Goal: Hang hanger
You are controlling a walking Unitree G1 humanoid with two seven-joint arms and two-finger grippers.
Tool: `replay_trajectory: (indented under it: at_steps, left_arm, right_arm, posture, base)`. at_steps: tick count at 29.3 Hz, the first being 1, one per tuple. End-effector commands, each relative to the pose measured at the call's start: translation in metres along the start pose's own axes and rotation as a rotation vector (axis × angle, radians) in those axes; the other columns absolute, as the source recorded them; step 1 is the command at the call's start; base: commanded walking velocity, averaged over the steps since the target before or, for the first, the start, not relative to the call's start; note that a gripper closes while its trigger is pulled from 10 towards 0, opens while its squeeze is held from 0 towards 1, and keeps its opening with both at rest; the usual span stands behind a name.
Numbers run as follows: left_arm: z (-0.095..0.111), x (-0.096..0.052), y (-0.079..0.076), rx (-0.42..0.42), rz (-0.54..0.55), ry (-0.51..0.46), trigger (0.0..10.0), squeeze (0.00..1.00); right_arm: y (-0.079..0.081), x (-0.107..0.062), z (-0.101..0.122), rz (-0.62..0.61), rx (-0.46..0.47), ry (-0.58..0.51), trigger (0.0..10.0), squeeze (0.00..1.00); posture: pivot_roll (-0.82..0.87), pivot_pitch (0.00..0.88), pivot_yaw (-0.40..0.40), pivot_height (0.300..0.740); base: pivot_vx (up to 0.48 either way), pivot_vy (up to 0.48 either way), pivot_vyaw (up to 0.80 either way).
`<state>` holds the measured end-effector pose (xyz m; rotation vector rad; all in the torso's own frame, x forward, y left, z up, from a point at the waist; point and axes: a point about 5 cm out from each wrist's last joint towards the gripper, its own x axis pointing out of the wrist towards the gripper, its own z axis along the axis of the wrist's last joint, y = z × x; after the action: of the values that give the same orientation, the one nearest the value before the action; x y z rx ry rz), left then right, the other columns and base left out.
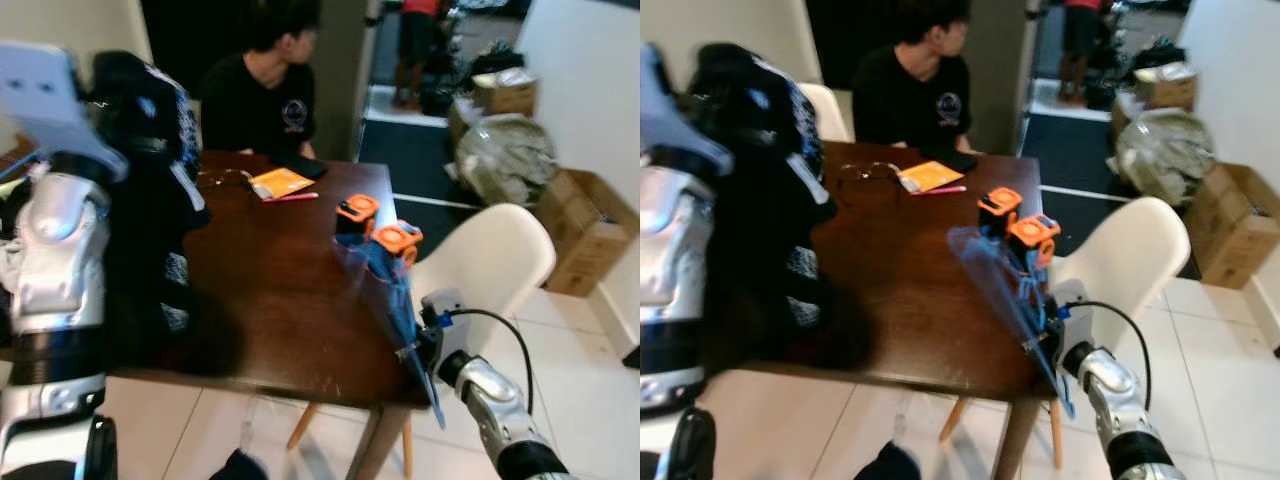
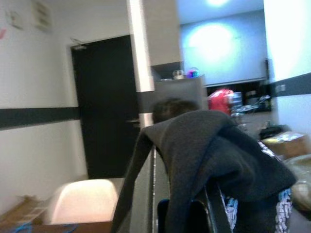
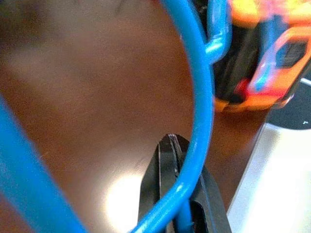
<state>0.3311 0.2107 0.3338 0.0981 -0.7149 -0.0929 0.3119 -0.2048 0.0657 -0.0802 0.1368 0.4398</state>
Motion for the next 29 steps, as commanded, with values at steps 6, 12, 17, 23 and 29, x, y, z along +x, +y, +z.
replay_trajectory:
  at_steps: [6,12,17,23,29]
  left_arm:
    - [-0.008,-0.012,-0.063,-0.302,-0.395,0.032,10.0,0.00]
    - [0.004,-0.030,-0.105,-0.400,-0.640,-0.019,10.0,0.00]
    - [0.010,-0.035,-0.115,-0.432,-0.706,-0.050,10.0,0.00]
    - [-0.015,-0.046,-0.097,-0.273,-0.651,0.074,10.0,0.00]
    - [-0.062,-0.067,-0.051,0.002,-0.433,0.348,10.0,0.00]
  right_arm:
    - [0.001,0.000,-0.001,-0.006,0.028,-0.008,10.0,0.00]
    - [0.001,-0.001,0.000,0.006,0.047,-0.025,10.0,0.00]
    - [0.000,-0.002,0.000,0.000,0.062,-0.032,10.0,0.00]
    - [0.000,-0.003,0.001,-0.007,0.068,-0.038,10.0,0.00]
    - [-0.003,-0.004,0.001,-0.029,0.077,-0.035,10.0,0.00]
  posture:
    - [0.03,0.000,-0.050,0.740]
    - [0.02,0.000,-0.051,0.740]
    - [0.02,0.000,-0.051,0.740]
    - [0.03,0.000,-0.050,0.740]
    - [0.03,0.000,-0.049,0.740]
  base:
    - [0.000,0.000,0.00]
    - [0.000,0.000,-0.53]
    - [0.000,0.000,-0.33]
    - [0.000,0.000,0.00]
    - [0.000,0.000,0.00]
